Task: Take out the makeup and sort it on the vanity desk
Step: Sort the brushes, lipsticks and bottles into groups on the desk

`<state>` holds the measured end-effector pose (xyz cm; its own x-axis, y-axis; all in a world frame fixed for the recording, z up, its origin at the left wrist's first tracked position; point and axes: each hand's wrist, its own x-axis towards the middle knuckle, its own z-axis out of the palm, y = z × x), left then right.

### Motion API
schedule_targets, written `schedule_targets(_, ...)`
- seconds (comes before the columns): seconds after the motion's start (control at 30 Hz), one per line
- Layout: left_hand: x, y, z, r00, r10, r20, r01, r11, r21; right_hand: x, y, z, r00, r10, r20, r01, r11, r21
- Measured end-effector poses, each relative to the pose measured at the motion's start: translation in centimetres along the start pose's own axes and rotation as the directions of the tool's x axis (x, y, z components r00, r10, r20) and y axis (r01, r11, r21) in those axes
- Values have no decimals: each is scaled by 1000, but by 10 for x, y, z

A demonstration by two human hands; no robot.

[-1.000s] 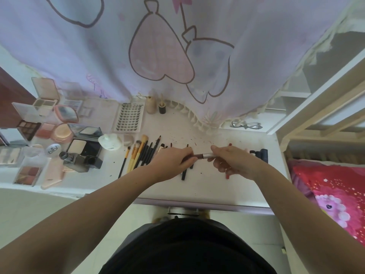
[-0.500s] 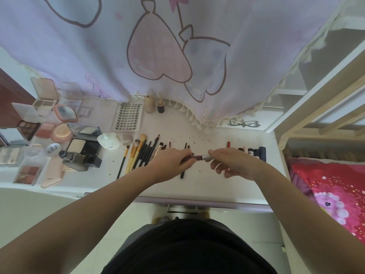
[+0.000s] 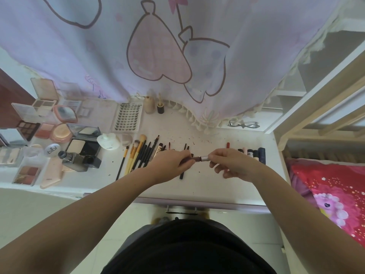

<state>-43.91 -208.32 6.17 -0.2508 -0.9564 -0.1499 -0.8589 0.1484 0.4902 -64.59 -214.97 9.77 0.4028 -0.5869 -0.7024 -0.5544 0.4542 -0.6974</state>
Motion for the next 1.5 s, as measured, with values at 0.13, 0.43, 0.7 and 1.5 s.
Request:
schedule_targets(0.13, 0, 0, 0, 1000, 8, -7, -8, 1000, -1, 3, -1, 1, 998, 50, -27, -51, 998, -43)
schedule_targets(0.43, 1, -2, 4, 1000, -1, 13, 1, 1000, 5, 6, -2, 2, 998, 24, 51, -20, 997, -75)
schedule_targets(0.7, -1, -13, 7, 995, -67, 78, 73, 995, -69, -4, 8, -45, 999, 20, 37, -18, 998, -56)
schedule_targets(1.5, 79, 21, 56, 927, -374, -25, 358, 864, 353, 53, 54, 39, 954, -7, -299, -175, 797, -578)
